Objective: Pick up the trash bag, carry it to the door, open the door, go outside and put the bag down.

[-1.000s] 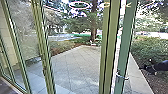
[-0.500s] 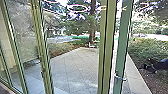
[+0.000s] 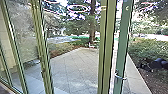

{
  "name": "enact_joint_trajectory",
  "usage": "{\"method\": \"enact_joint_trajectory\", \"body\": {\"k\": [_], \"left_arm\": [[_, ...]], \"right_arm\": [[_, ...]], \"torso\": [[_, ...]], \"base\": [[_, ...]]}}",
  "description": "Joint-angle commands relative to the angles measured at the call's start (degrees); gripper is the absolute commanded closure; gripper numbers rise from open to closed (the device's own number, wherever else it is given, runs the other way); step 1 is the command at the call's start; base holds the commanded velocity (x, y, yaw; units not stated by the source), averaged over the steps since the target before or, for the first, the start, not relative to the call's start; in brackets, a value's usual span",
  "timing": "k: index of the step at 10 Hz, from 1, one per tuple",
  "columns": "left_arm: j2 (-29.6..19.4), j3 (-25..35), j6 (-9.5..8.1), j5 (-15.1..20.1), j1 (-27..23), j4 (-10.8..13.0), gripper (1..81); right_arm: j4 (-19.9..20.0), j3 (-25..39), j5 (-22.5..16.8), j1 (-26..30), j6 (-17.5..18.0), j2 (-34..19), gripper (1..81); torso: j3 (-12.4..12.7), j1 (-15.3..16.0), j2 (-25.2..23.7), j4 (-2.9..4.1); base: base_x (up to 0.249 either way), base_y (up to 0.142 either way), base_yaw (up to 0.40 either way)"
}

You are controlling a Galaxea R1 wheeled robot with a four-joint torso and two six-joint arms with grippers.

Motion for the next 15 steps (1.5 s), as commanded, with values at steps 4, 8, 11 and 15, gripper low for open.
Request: {"method": "enact_joint_trajectory", "body": {"k": [4,8,11,15], "left_arm": [[-0.49,0.19,-0.10,3.57,-3.60,-1.05,81.1],[-0.49,0.10,-0.10,4.28,-3.60,-0.97,81.1],[-0.31,0.10,-0.10,4.28,-3.60,-0.88,81.1],[-0.23,0.10,-0.10,4.37,-3.60,-0.88,81.1]], "right_arm": [[-9.95,-11.06,4.42,10.17,-9.81,-2.10,1.0],[-10.30,-10.27,4.42,8.07,-10.87,-5.18,1.0],[-10.57,-10.09,4.42,7.09,-12.27,-6.94,1.0],[-10.83,-10.18,4.60,5.60,-13.77,-8.26,1.0]], "torso": [[0.00,-0.02,-0.02,0.00],[0.00,-0.02,-0.02,0.00],[0.00,0.00,-0.02,0.00],[0.00,0.02,-0.02,-5.21]], "base": [[0.000,0.000,0.000],[0.000,0.000,0.000],[0.000,0.000,0.000],[0.000,0.000,0.000]]}}
